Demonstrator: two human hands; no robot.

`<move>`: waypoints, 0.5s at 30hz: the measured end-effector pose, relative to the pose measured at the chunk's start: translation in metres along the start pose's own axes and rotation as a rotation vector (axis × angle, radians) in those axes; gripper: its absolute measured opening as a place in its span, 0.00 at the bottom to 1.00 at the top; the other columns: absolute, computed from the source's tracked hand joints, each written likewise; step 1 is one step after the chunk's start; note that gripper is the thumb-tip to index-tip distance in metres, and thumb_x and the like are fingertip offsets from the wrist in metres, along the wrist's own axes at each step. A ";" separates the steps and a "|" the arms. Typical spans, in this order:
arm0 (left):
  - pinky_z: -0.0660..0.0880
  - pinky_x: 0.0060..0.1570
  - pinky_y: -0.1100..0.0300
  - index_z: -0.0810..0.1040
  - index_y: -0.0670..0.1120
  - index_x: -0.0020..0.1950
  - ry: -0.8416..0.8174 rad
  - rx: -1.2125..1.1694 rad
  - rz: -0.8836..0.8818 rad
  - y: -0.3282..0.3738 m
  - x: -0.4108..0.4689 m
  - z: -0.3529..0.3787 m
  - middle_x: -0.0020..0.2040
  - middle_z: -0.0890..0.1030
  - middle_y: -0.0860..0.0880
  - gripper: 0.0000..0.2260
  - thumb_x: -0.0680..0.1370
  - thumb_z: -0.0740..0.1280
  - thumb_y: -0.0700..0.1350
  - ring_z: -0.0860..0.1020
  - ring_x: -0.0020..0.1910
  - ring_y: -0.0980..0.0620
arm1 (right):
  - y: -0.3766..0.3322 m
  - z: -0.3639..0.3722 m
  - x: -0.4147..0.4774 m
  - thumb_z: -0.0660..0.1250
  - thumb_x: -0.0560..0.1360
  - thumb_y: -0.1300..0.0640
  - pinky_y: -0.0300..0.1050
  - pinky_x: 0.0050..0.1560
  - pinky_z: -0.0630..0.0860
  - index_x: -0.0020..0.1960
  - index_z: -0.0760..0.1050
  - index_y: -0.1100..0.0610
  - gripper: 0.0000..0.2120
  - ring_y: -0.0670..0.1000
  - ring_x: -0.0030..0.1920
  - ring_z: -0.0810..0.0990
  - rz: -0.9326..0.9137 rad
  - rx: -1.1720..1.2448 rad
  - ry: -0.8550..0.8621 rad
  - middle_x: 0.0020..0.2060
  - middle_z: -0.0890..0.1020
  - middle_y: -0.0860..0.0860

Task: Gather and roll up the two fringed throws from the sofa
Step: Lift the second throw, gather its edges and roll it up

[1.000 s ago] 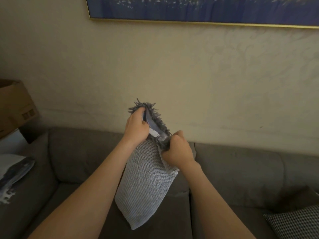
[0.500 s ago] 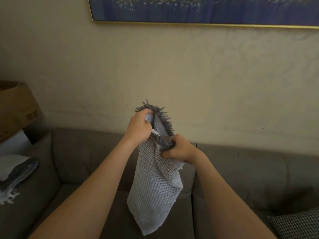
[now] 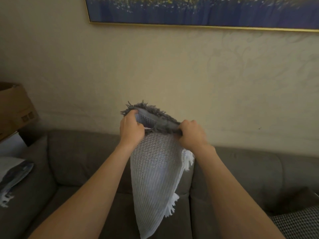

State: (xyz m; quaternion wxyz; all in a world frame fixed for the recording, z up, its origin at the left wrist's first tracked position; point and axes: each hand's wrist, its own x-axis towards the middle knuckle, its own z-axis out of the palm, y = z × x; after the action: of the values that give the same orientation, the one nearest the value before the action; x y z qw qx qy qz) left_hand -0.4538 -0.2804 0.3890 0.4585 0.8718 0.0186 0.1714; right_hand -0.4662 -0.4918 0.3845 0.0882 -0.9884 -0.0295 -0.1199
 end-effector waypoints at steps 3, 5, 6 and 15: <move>0.80 0.53 0.45 0.72 0.43 0.78 -0.005 -0.001 0.009 -0.003 0.004 -0.001 0.65 0.81 0.41 0.22 0.84 0.60 0.34 0.82 0.53 0.44 | -0.005 -0.008 -0.002 0.65 0.77 0.64 0.51 0.42 0.69 0.50 0.79 0.55 0.06 0.63 0.47 0.81 0.029 -0.093 0.203 0.43 0.81 0.56; 0.77 0.41 0.54 0.71 0.45 0.79 -0.035 -0.041 0.011 -0.003 0.006 -0.004 0.56 0.82 0.43 0.20 0.86 0.61 0.42 0.80 0.40 0.52 | -0.003 -0.007 -0.004 0.64 0.77 0.66 0.52 0.48 0.64 0.49 0.79 0.55 0.09 0.61 0.52 0.78 0.028 -0.133 0.257 0.44 0.82 0.55; 0.76 0.42 0.54 0.71 0.45 0.78 -0.060 -0.060 -0.014 -0.004 0.007 -0.006 0.54 0.82 0.46 0.20 0.86 0.62 0.45 0.79 0.40 0.54 | -0.002 -0.007 -0.005 0.64 0.77 0.65 0.52 0.49 0.60 0.49 0.79 0.54 0.09 0.61 0.54 0.76 0.031 -0.154 0.265 0.42 0.81 0.54; 0.70 0.42 0.50 0.65 0.48 0.59 0.014 0.143 -0.017 -0.034 0.003 0.008 0.55 0.76 0.43 0.21 0.75 0.72 0.32 0.78 0.51 0.41 | -0.005 -0.008 -0.012 0.64 0.69 0.69 0.58 0.61 0.61 0.47 0.74 0.54 0.12 0.58 0.52 0.77 -0.001 -0.147 0.229 0.35 0.76 0.49</move>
State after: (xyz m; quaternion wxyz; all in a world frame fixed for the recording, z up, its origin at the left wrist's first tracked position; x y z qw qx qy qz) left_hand -0.4438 -0.2666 0.3581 0.3964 0.9009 0.0416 0.1716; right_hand -0.4805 -0.4884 0.3903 0.0181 -0.9720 -0.0107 -0.2339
